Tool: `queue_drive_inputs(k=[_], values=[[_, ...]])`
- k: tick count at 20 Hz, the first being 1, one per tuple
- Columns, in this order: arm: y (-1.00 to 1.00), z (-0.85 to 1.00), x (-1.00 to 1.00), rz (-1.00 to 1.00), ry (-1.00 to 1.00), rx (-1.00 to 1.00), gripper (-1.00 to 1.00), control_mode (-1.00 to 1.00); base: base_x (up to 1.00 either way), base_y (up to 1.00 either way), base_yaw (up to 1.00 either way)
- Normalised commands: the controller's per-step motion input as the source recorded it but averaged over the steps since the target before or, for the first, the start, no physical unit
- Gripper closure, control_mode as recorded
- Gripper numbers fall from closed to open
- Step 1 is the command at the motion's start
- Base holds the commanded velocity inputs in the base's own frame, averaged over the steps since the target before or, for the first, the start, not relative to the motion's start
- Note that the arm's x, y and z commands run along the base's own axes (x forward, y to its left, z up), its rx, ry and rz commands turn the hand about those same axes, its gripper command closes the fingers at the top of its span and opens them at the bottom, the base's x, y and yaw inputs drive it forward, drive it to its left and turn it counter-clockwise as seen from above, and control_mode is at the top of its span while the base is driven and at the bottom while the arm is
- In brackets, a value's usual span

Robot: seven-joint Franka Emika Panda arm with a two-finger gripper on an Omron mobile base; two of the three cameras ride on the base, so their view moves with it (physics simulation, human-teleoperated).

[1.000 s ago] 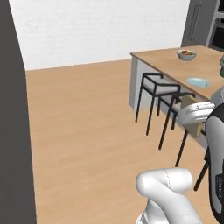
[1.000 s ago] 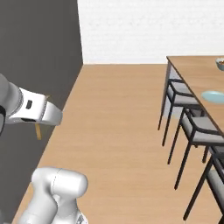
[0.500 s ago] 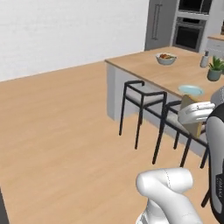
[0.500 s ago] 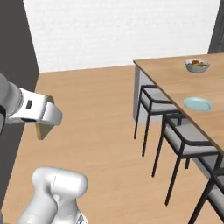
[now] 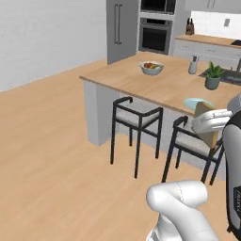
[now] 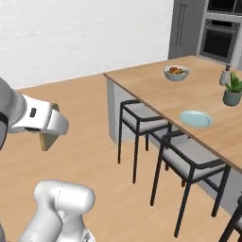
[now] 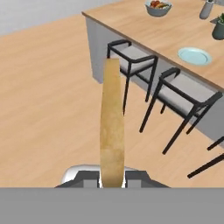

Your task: Start the toaster. Once the lever pops up, take the bread to the plate on the dining counter.

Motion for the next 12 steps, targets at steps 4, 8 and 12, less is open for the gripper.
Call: queue_drive_inputs(k=[4,8,12], values=[[0.00,0.00,0.00,0.00,0.00,0.00,1.00,1.00,0.92,0.52,-0.55],[0.00,0.00,0.00,0.00,0.00,0.00,1.00,1.00,0.92,0.53,-0.55],[0.00,0.00,0.00,0.00,0.00,0.00,1.00,1.00,0.82,0.42,-0.58]])
